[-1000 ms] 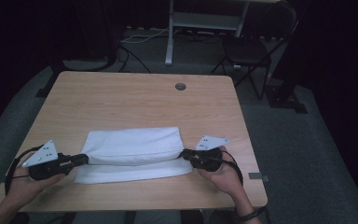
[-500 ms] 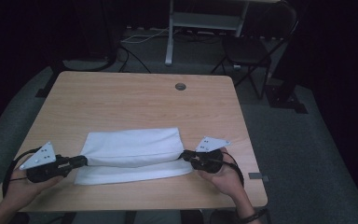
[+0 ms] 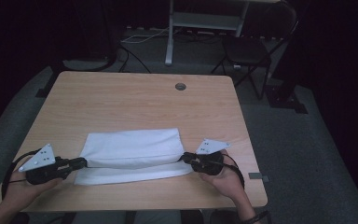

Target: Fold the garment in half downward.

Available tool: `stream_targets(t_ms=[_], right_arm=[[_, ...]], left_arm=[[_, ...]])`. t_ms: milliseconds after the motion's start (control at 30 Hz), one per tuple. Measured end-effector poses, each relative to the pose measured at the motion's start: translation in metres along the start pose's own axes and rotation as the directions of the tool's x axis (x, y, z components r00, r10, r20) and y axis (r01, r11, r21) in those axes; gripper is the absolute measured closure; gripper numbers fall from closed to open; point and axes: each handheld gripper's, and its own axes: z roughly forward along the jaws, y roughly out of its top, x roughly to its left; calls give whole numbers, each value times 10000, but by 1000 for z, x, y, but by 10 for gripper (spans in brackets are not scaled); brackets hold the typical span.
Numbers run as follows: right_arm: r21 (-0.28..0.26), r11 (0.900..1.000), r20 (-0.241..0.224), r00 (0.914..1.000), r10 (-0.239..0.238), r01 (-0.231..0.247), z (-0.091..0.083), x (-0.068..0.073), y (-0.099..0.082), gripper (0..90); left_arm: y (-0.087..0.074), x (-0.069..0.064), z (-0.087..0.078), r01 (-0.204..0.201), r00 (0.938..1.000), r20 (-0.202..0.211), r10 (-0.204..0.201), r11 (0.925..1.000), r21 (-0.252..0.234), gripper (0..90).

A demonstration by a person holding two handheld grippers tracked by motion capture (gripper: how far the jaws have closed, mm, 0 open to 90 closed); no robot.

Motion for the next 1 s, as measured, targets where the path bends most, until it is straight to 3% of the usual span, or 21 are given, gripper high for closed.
stream_targets(t_ms=[267, 833, 1000], right_arm=[[71, 9999, -30, 10000, 87, -86, 0, 1, -2, 798], [-124, 9999, 5, 10000, -23, 23, -6, 4, 0, 801], [-78, 10000, -52, 10000, 18, -19, -7, 6, -2, 801]], left_arm=[[-4, -2, 1, 65, 10000, 48, -66, 10000, 73, 814], [3, -6, -8, -168, 9998, 51, 169, 9994, -291, 813], [-1, -7, -8, -78, 9999, 128, 82, 9995, -295, 812]])
